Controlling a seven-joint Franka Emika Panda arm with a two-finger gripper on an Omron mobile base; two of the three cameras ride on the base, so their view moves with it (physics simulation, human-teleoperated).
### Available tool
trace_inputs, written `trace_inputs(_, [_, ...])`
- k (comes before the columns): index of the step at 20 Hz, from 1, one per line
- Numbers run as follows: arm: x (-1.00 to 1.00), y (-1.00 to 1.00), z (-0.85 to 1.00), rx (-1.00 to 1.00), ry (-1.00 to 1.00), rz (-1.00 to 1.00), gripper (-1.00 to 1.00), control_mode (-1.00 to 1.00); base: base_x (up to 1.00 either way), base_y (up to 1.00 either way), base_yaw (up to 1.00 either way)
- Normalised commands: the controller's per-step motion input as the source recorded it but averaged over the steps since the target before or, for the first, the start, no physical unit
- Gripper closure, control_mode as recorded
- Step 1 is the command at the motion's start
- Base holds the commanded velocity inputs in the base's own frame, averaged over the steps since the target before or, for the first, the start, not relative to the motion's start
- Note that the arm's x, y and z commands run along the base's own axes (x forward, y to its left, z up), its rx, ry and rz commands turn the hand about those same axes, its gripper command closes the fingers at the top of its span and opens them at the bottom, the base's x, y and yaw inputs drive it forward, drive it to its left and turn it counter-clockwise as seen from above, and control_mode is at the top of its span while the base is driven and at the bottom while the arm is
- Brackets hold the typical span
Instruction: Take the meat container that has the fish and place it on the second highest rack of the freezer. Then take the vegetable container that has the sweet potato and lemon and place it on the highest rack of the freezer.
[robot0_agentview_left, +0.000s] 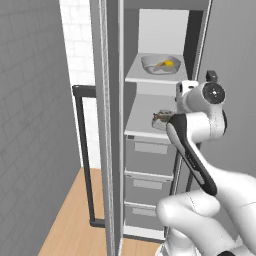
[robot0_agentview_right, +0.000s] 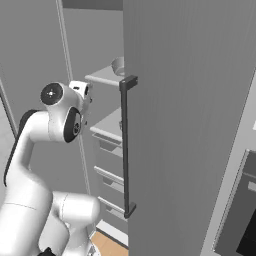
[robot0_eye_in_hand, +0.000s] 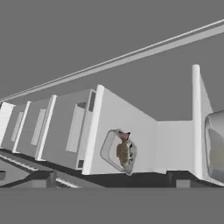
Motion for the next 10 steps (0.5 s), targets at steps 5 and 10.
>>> trace_inputs(5, [-0.38, 0.0, -0.97, -0.01, 0.36, 0.0, -1.0, -1.0, 0.0, 0.0, 0.0])
trace_inputs(10, [-0.26, 0.0, -0.88, 0.0, 0.36, 0.0, -1.0, -1.0, 0.0, 0.0, 0.0])
